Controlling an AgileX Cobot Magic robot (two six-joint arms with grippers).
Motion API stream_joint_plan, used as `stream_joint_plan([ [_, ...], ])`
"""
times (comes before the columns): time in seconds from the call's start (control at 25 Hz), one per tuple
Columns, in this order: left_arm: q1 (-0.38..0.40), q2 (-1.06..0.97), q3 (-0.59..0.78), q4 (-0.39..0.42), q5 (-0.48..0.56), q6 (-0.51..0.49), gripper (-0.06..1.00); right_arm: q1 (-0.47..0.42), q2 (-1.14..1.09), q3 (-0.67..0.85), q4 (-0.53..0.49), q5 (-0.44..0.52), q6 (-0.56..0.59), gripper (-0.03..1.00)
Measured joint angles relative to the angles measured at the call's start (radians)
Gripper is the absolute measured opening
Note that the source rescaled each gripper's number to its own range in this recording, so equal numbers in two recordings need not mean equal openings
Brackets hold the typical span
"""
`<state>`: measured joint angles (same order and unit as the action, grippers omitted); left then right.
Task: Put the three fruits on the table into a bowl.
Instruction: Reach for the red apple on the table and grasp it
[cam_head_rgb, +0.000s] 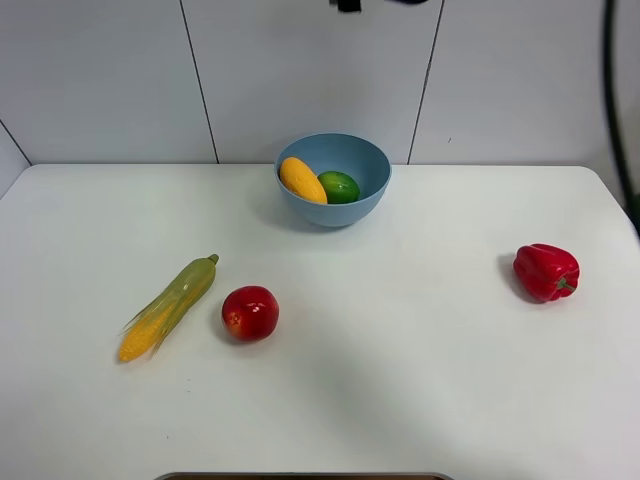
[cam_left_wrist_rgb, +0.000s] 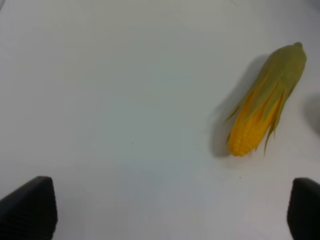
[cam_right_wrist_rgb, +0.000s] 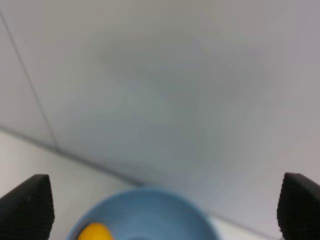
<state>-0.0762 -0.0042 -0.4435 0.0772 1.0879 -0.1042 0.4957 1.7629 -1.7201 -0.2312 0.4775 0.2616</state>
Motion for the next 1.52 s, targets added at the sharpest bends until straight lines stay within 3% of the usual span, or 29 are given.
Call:
stream_joint_plan([
  [0.24, 0.000, 0.000, 0.000, 0.000, 0.000, 0.000, 0.86, -0.027, -0.219, -0.001, -0.052, 0.133, -0.052, 1.00],
  [0.68, 0.000, 0.000, 0.000, 0.000, 0.000, 0.000, 0.86, -0.037, -0.585, -0.001, -0.077, 0.493, -0.195, 1.00],
  [1.04, 0.000, 0.000, 0.000, 0.000, 0.000, 0.000, 0.86, -0.048, -0.778, -0.002, -0.068, 0.639, -0.280, 1.00],
  [1.36, 0.000, 0.000, 0.000, 0.000, 0.000, 0.000, 0.86, -0.289, -0.947, 0.013, 0.105, 0.705, -0.384, 1.00],
  [1.52, 0.000, 0.000, 0.000, 0.000, 0.000, 0.000, 0.86, -0.376, -1.072, 0.152, 0.157, 0.705, -0.407, 1.00],
])
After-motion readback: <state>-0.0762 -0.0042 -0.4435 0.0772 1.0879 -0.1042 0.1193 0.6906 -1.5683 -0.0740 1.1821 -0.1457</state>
